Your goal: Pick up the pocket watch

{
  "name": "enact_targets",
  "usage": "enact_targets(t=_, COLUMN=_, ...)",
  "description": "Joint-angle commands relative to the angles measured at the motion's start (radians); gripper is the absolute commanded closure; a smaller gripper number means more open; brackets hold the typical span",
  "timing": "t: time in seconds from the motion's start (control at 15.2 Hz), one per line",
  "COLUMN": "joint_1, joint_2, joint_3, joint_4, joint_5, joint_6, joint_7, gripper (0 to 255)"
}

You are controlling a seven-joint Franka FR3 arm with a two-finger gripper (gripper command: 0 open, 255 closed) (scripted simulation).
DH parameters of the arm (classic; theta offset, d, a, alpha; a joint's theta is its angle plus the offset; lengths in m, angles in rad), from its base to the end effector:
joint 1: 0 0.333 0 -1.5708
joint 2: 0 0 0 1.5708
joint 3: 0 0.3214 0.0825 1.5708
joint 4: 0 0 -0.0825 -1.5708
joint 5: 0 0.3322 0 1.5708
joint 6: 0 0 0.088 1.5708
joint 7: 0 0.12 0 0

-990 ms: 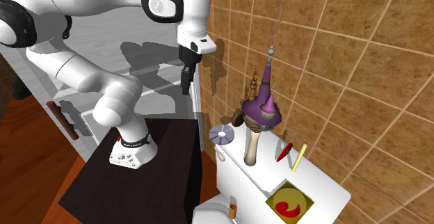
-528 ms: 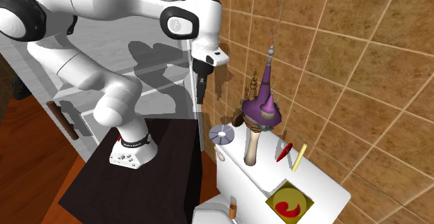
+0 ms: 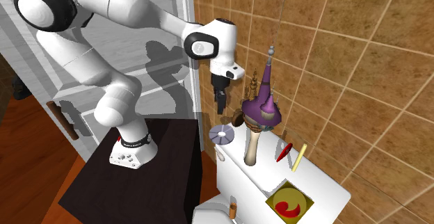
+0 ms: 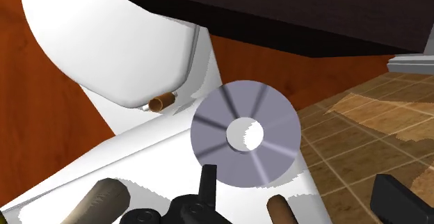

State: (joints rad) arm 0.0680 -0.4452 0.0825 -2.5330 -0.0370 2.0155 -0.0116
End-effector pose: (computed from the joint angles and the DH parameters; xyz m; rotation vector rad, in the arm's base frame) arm 0.3412 0.0501 0.4397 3.0557 0.2603 -0.1063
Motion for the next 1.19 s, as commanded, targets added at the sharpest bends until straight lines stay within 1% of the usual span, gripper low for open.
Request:
enact_targets(t=0.0, joint_1=0.005, joint_2=0.073, joint_3=0.012, joint_4=0.01, joint_5=-0.015, joint_6=0.08, joint_7=-0.003, gripper=0)
enact_targets(t=0.33, joint_1=0.011, joint_2=0.259, joint_3=0.043, joint_4=0.058, joint_5=-0.071, joint_6=0.251, joint_7=0.005, gripper=0)
enact_targets(t=0.86, joint_1=0.006, joint_2=0.344, joint_3=0.048, joint_4=0.029, joint_5=-0.101, joint_6=0.366, joint_7=0.032, gripper=0)
enact_targets(t=0.99, joint_1=0.006, joint_2=0.35, joint_3=0.048, joint_4=0.027, joint_5=-0.104, joint_6=0.375, joint_7=0.034, gripper=0)
enact_targets(t=1.06, joint_1=0.005, joint_2=0.351, joint_3=0.047, joint_4=0.027, joint_5=-0.104, joint_6=0.375, joint_7=0.033, gripper=255)
enact_targets(t=1.12, joint_1=0.005, joint_2=0.35, joint_3=0.047, joint_4=0.026, joint_5=-0.104, joint_6=0.375, joint_7=0.033, gripper=255)
